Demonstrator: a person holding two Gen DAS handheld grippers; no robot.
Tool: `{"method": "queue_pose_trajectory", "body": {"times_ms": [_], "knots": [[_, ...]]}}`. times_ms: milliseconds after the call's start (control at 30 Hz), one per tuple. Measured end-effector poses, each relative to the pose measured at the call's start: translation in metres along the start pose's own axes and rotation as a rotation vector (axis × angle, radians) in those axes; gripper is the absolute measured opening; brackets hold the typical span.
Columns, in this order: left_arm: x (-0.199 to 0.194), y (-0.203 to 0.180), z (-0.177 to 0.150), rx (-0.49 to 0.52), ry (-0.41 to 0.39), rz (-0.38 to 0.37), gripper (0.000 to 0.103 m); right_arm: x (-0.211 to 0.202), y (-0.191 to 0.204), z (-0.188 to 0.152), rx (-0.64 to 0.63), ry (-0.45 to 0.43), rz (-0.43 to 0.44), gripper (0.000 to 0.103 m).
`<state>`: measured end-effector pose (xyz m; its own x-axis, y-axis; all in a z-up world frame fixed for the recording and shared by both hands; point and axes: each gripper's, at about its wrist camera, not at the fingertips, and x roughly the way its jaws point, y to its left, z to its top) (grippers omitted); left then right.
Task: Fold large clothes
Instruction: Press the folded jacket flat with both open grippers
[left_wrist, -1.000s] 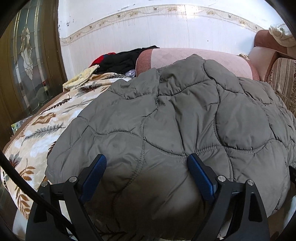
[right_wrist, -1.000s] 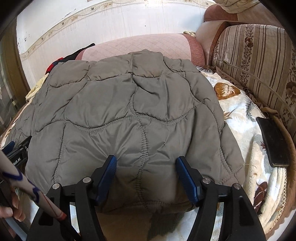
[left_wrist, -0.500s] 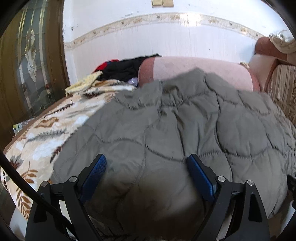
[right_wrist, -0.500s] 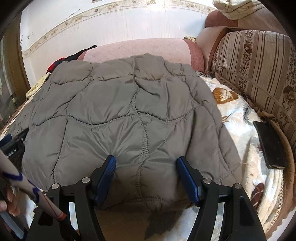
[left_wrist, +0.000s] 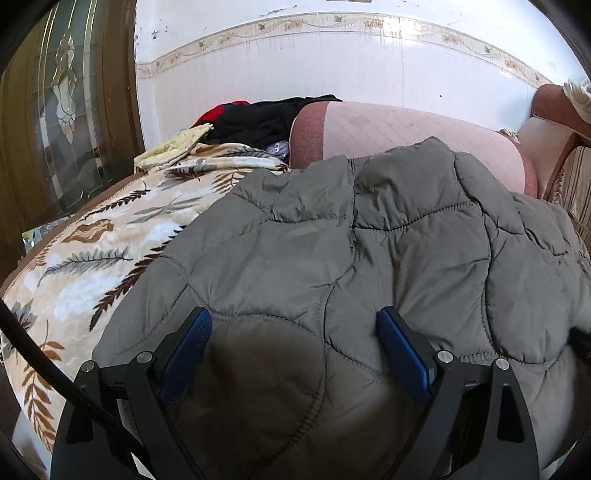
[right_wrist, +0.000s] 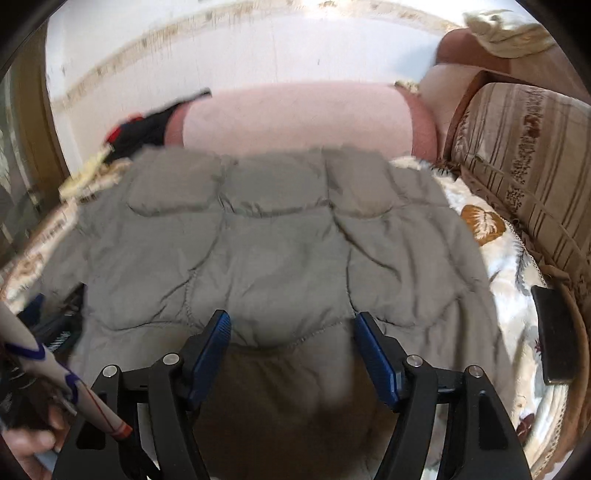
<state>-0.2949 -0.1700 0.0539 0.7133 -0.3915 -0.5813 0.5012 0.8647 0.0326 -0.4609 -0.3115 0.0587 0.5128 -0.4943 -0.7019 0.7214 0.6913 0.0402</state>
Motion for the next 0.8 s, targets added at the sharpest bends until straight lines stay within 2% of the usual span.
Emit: {"method": "queue_pose_trajectory", "body": {"times_ms": [100, 200, 333, 467, 567, 667, 800], "knots": [[0.002, 0.001, -0.001, -0.001, 0.005, -0.006, 0.092, 0.016, 0.001, -0.001, -0.008, 0.049, 0.008, 0.079], [0.002, 0.001, -0.001, -0.002, 0.005, -0.008, 0.092, 0.016, -0.004, 0.001, -0.020, 0.061, 0.032, 0.080], [0.000, 0.002, -0.003, -0.011, 0.010, -0.017, 0.092, -0.003, -0.025, 0.004, 0.053, 0.016, 0.072, 0.077], [-0.002, 0.002, -0.003, -0.009, 0.009, -0.016, 0.092, -0.021, -0.051, 0.003, 0.088, -0.052, -0.014, 0.077], [-0.002, 0.002, -0.003, -0.005, 0.006, -0.011, 0.092, -0.017, -0.070, -0.005, 0.117, -0.032, -0.060, 0.075], [-0.004, 0.001, -0.004, 0.004, 0.002, -0.006, 0.092, -0.003, -0.086, -0.019, 0.167, 0.020, -0.048, 0.071], [-0.005, 0.001, -0.004, 0.005, -0.002, -0.002, 0.092, -0.003, -0.084, -0.029, 0.131, -0.007, -0.056, 0.071]]}}
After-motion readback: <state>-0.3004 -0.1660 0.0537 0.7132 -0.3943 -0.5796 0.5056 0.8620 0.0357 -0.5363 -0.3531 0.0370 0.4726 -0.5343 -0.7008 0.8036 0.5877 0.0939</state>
